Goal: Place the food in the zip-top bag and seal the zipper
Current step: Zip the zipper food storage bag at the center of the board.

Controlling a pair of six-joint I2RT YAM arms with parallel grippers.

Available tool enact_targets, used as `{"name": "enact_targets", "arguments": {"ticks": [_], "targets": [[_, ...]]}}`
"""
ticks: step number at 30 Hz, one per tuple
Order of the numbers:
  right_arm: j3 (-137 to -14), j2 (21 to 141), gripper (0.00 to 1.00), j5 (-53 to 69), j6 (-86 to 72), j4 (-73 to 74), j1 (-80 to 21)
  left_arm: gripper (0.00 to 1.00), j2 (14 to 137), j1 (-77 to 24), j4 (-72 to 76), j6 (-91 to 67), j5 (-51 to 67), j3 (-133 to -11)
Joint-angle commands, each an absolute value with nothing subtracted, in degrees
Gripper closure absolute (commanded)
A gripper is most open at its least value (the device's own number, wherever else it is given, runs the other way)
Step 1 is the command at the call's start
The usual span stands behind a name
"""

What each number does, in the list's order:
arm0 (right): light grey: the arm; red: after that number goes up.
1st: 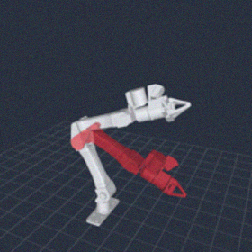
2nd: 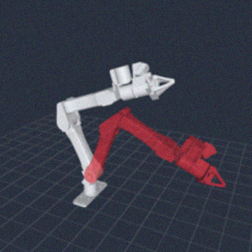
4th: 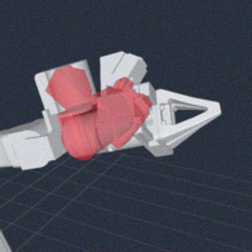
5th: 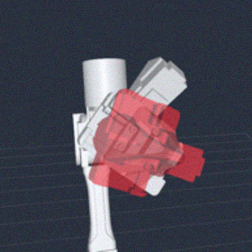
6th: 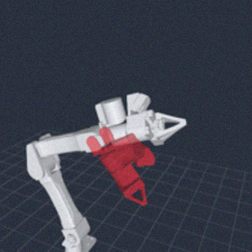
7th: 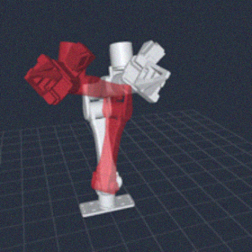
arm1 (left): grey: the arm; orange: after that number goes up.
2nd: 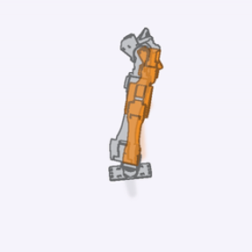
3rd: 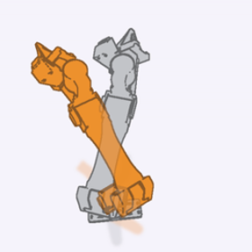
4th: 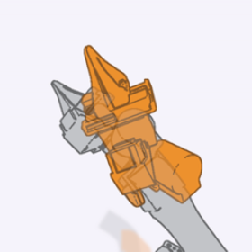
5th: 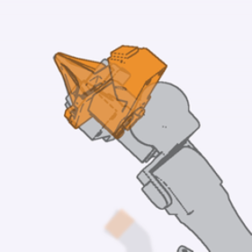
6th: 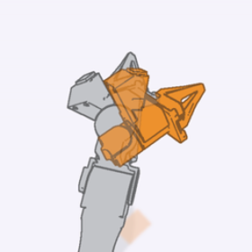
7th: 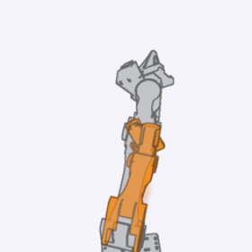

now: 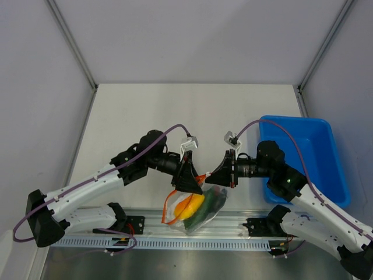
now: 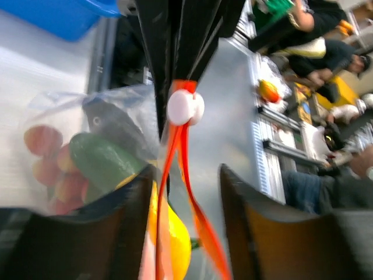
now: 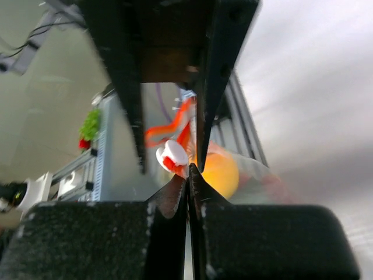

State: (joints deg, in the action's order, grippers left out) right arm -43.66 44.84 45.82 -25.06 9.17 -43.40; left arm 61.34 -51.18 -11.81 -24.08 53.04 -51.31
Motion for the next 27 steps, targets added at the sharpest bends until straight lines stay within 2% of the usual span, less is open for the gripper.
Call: {"name": "enact_targets", "arguments": {"ticks": [1,6,15,20,24,27], "targets": [[-42.2,42.3,1.00,33.1,-27.3,9.4,-44.6,0.45,58.7,-50.9,-11.3,-23.0,43.9,-51.2],[-37.1,40.7,1.00,29.4,-33.9,7.7,-45.4,0.30,56.6,-50.8,-10.8,-22.3,32.5,-49.8],[-39.4,41.7,1.00,22.1,-38.9,7.8,-53.1,0.33,51.1,-52.6,-2.4,-20.7,25.3,-47.5],[-42.9,43.5,1.00,19.4,-39.1,9.6,-55.7,0.41,53.4,-54.3,-2.3,-18.8,25.2,-49.5],[-42.6,43.5,1.00,17.8,-40.1,8.8,-56.5,0.59,54.1,-55.1,-1.6,-18.5,26.1,-49.5],[-42.4,42.8,1.00,17.1,-40.6,8.6,-56.5,0.66,53.8,-55.2,-0.7,-18.5,27.2,-48.8]]}}
